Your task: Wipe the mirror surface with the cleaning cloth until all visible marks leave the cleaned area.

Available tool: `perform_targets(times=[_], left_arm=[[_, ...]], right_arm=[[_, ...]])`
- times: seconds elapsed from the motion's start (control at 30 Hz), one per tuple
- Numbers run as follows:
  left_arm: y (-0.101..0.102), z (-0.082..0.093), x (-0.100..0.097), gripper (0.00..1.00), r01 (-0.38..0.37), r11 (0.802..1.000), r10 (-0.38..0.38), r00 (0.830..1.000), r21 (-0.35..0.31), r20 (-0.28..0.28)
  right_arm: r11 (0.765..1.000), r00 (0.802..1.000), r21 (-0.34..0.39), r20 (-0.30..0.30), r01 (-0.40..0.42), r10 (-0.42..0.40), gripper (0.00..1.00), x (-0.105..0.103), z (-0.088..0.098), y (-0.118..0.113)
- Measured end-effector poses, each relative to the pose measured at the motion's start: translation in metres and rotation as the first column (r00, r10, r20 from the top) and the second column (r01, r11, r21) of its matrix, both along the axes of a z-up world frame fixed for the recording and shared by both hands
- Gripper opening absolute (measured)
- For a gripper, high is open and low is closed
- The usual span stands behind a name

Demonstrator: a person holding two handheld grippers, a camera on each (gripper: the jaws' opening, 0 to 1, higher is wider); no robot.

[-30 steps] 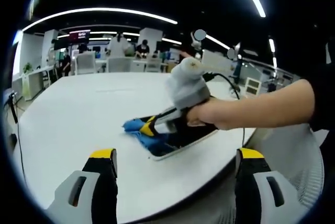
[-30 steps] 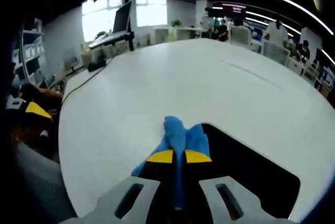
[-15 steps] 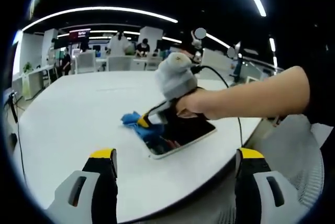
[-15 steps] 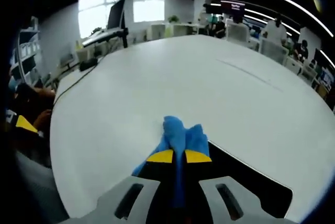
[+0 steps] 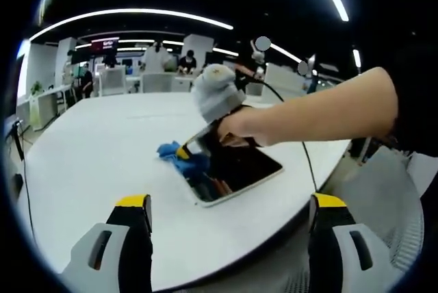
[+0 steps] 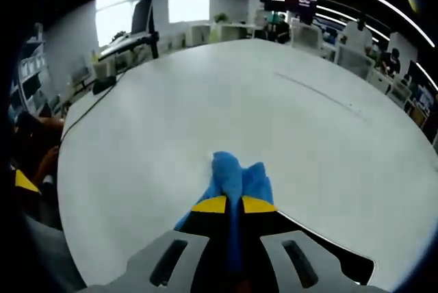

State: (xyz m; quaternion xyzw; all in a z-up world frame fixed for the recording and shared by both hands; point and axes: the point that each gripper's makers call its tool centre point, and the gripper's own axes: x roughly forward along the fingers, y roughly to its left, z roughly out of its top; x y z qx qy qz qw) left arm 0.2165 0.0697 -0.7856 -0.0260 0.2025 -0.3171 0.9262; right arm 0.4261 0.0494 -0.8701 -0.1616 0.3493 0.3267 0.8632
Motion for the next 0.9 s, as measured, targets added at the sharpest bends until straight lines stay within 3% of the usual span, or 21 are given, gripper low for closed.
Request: perform_targets(times=[0.43, 0.9], left_arm=[[-0.001, -0.001, -0.001, 0.95, 0.007, 1.000, -0.007, 1.000, 0.001, -0.007], [-0.001, -0.001, -0.001, 0.94, 0.009, 1.000, -0.009, 1.000, 0.000, -0.011]], right_arm=[[1.000, 1.000, 0.003, 0.007, -0.017, 0.017, 0.00, -0.001, -0.001, -0.002], [1.000, 1.000, -0.013, 0.007, -0.019, 0.019, 0.00, -0.001, -0.002, -0.019]])
